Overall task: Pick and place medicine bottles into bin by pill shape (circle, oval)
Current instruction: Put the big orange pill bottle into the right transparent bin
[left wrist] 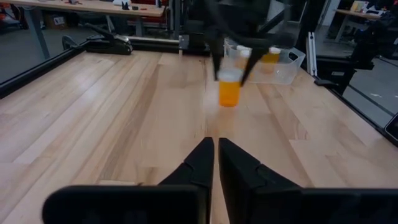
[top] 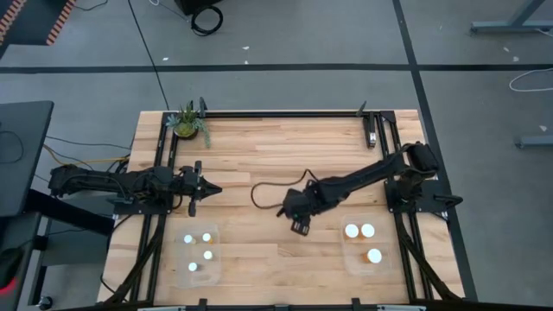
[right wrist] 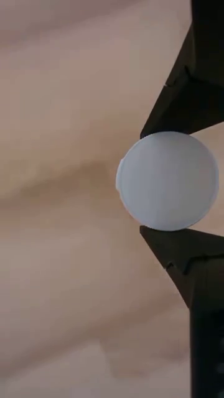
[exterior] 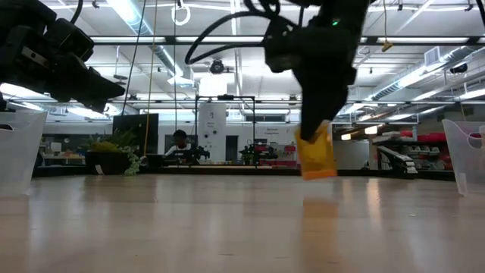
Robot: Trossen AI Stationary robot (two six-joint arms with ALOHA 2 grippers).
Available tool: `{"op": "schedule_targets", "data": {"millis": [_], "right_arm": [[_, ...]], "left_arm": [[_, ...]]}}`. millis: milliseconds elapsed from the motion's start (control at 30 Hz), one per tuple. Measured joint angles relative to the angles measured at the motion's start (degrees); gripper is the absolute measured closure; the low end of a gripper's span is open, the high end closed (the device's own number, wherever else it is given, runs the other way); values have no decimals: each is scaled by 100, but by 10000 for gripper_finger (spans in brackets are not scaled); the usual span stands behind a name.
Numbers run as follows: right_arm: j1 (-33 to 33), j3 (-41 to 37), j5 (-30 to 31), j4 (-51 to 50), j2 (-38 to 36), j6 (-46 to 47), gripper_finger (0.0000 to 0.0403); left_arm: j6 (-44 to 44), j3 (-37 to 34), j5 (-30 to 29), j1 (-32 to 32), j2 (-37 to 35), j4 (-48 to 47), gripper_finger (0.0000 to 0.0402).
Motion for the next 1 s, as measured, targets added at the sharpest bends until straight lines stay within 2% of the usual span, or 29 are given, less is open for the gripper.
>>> {"op": "schedule_targets", "data": {"millis": [400, 633, 800, 1000], "right_arm": [[1104, 3, -696, -416, -31, 1110, 173], [1616, 6, -775, -455, -127, 1785, 171], [1909, 8, -622, -515, -498, 2377, 171], [2321, 8, -52, -708, -1116, 3162, 171]], "left_arm": [[0, 1, 1, 0, 2, -2, 367], [0, 0, 2, 0, 1, -2, 372], [0, 1, 2, 0, 0, 7, 376], [0, -1, 0, 0, 0, 0, 368]]}}
